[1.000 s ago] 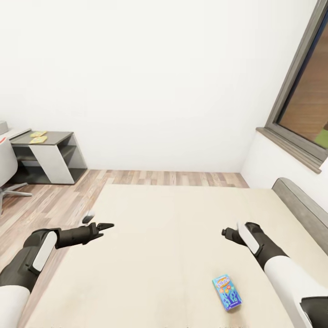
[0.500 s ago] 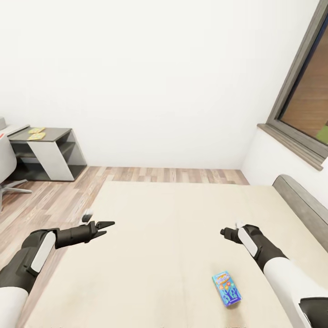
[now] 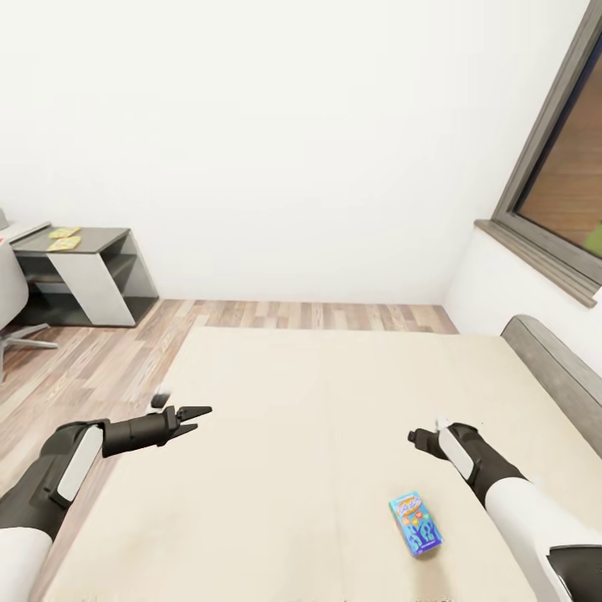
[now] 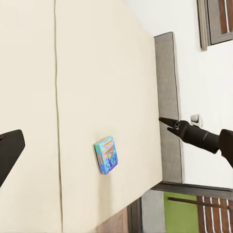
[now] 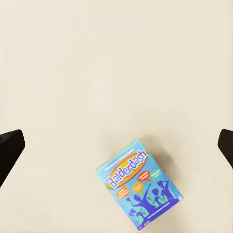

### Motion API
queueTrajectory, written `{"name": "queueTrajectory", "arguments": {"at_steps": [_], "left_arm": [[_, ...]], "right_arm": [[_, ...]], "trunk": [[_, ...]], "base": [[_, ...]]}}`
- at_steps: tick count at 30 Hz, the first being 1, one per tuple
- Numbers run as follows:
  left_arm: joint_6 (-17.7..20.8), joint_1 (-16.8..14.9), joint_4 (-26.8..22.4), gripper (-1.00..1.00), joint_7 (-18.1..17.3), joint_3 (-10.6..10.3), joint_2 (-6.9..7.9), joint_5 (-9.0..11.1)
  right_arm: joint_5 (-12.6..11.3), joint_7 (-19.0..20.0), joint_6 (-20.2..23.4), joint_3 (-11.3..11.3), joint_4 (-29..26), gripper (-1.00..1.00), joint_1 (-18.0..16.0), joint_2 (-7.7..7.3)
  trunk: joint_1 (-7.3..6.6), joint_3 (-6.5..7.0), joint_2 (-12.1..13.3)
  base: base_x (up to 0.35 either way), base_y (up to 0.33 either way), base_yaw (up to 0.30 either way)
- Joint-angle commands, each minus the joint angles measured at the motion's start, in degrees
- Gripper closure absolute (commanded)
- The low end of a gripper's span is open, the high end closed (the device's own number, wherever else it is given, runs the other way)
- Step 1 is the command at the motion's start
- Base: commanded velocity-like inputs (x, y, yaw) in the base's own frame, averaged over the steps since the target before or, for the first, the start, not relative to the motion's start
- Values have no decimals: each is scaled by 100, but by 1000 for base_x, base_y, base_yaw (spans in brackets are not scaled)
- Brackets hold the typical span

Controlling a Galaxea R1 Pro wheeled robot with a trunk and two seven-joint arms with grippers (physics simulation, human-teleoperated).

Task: Put all the toys in the child's room - the three board games (two on the bed and one on the table), the two jigsaw puzzles on the table, and the tennis ball on the table - inside the toy box on the table in the child's room.

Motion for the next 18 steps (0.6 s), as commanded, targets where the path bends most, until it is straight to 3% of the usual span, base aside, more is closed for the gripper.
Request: {"name": "queueTrajectory", "arguments": {"at_steps": [1, 18], "left_arm": [[20, -5, 0, -100, -31, 6, -2, -19], [20, -4, 0, -100, -38, 6, 3, -19]], "right_arm": [[-60, -46, -8, 45, -9, -100, -3, -1], [-60, -5, -102, 55, -28, -100, 1, 16]], "trunk": [[3, -21, -12], [3, -181, -12]], "base": [[0, 0, 0], [0, 0, 0]]}}
